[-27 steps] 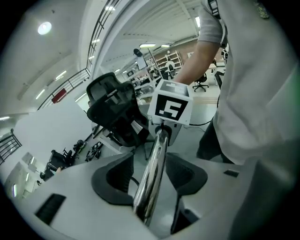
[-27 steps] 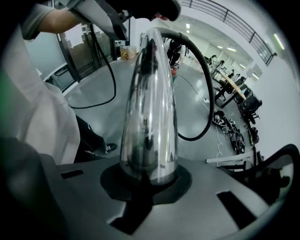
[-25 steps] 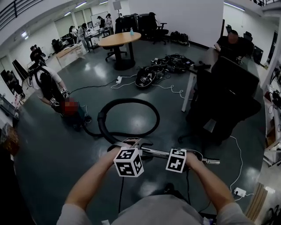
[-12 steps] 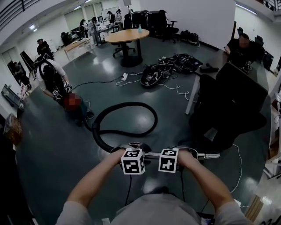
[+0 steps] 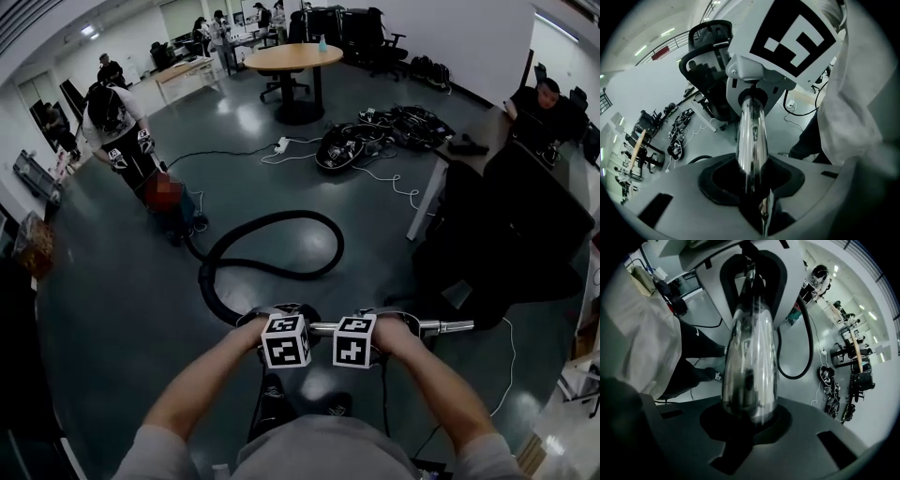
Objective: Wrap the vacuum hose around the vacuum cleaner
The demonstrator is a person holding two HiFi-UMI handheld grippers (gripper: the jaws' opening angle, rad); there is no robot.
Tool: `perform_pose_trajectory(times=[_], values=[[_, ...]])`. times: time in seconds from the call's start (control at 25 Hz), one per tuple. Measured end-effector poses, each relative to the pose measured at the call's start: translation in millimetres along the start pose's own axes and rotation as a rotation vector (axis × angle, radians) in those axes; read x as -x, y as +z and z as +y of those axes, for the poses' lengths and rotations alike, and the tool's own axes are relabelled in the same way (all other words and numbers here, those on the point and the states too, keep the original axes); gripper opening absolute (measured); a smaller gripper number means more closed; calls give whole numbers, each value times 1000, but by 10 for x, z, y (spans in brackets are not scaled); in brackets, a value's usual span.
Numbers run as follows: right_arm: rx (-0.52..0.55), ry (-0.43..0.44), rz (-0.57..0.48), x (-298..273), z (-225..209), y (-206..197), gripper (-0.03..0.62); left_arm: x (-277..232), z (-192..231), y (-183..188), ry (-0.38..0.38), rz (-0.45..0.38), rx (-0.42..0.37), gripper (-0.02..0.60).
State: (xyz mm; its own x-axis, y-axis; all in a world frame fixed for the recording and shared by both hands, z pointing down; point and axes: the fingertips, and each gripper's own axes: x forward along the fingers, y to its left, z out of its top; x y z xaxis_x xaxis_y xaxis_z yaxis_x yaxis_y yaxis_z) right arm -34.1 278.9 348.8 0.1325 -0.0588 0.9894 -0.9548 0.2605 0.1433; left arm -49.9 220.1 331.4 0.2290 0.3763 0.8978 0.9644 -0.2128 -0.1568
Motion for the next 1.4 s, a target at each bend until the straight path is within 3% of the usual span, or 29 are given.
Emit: perform_pose_trajectory(times=[0.12,0.4,0.6,0.68,0.84,1.0,1.12,1.28,1.4], values=[[1,16,6,-71,-66,70,41,-24,55,-97,-22,-2,15,152],[-85,93,-21,-150,-136,457,41,76,185,-469,-85,17,-45,152],[-118,86,-7,-66,-318,786,41,262,376,-742,-117,6,-62,152],[-121,57,-30,-7,-415,937,47,319,437,-849,-141,-1,-54,152],[-160,7,-140,148,-687,1209,137,350,584,-1103,-183,-4,-16,150],[-174,-121,-171,330,-944,1370,179,412,731,-1363,-200,-34,53,150],[-118,-236,-140,446,-1065,1489,193,520,822,-1481,-190,-60,79,150],[-23,-322,-119,576,-1147,1720,198,509,856,-1669,-194,-66,92,150],[30,-427,-154,773,-1213,1885,198,536,894,-1796,-198,-84,177,149]])
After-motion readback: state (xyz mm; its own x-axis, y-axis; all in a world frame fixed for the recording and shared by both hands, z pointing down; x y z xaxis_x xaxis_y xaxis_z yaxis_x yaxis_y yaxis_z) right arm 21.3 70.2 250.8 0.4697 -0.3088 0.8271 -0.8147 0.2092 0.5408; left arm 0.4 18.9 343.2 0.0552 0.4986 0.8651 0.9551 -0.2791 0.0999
